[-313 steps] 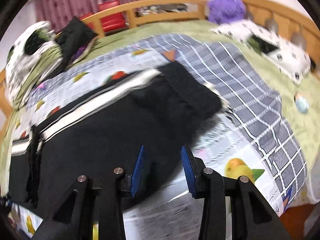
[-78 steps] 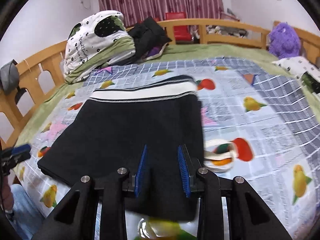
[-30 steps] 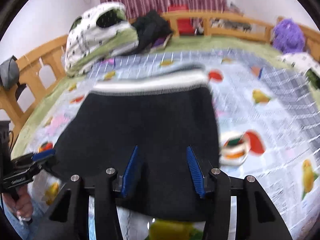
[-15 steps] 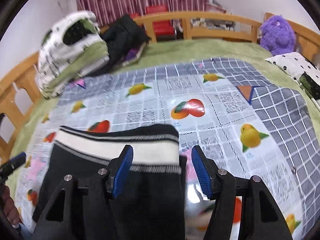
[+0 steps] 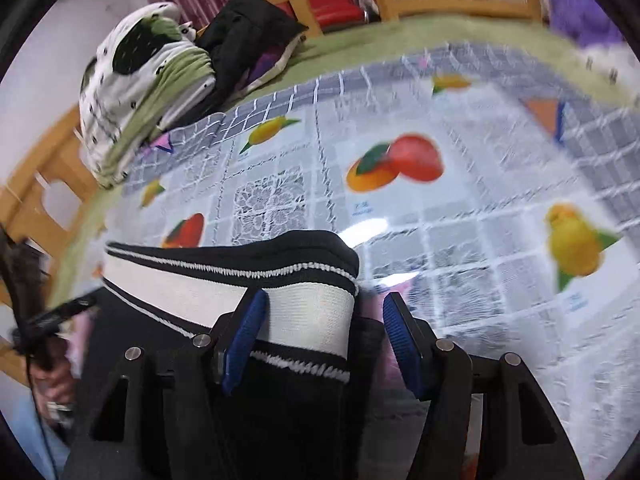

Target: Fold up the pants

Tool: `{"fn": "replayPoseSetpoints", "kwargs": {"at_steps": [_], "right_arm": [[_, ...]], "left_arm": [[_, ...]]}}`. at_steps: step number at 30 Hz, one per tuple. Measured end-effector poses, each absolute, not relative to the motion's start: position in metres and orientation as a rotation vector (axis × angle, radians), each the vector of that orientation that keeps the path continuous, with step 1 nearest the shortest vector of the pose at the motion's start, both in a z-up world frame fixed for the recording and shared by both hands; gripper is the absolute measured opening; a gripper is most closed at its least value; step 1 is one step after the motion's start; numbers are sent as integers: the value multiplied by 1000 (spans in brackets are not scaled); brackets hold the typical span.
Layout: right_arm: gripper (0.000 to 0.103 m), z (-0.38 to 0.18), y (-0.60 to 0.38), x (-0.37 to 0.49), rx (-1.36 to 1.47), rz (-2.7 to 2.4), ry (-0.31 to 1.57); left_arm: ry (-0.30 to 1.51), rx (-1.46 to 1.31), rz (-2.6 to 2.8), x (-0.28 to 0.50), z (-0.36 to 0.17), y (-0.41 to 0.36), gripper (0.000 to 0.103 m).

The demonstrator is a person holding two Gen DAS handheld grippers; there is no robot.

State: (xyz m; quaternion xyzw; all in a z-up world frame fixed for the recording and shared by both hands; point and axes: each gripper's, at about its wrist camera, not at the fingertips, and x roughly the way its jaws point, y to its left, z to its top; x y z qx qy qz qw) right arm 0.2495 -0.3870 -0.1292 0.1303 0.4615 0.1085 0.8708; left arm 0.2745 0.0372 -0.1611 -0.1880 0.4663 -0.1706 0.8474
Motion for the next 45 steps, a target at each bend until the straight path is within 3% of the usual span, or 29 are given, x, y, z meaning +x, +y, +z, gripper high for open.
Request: {"fn": "replayPoseSetpoints", "kwargs": {"at_steps": [1,4,5,6,11,16,19,26,32,45], "right_arm": [[60,-131,-389,251,292,239,968],[59,-134,-387,253,302,233,955],[58,-132,-383,252,276,218,943],[57,-130,-379,252,261,207,932],[39,-113,-364,266,265,205,873],[41,-119,-324,302,223,240,883],[46,-119,-314,303,172,212,880],[43,-78,-313,281,139,227,753],[44,-114,-285,293,-15,182,812],[44,-110,-298,271,44,188,840]], "left_arm": [[990,-444,-382,278,-166,39,49],[983,-447,-406,280,-166,34,30],[962,-439,-412,278,-161,33,17],[938,-441,-415,275,-155,33,15],[875,-446,-386,266,-126,52,14],[898,-399,-270,270,-129,77,16],[928,-309,-193,272,-134,76,30],[717,-189,-158,260,-78,53,32],[861,-105,-130,291,-135,24,33],[904,-183,-140,261,-134,31,33]]}}
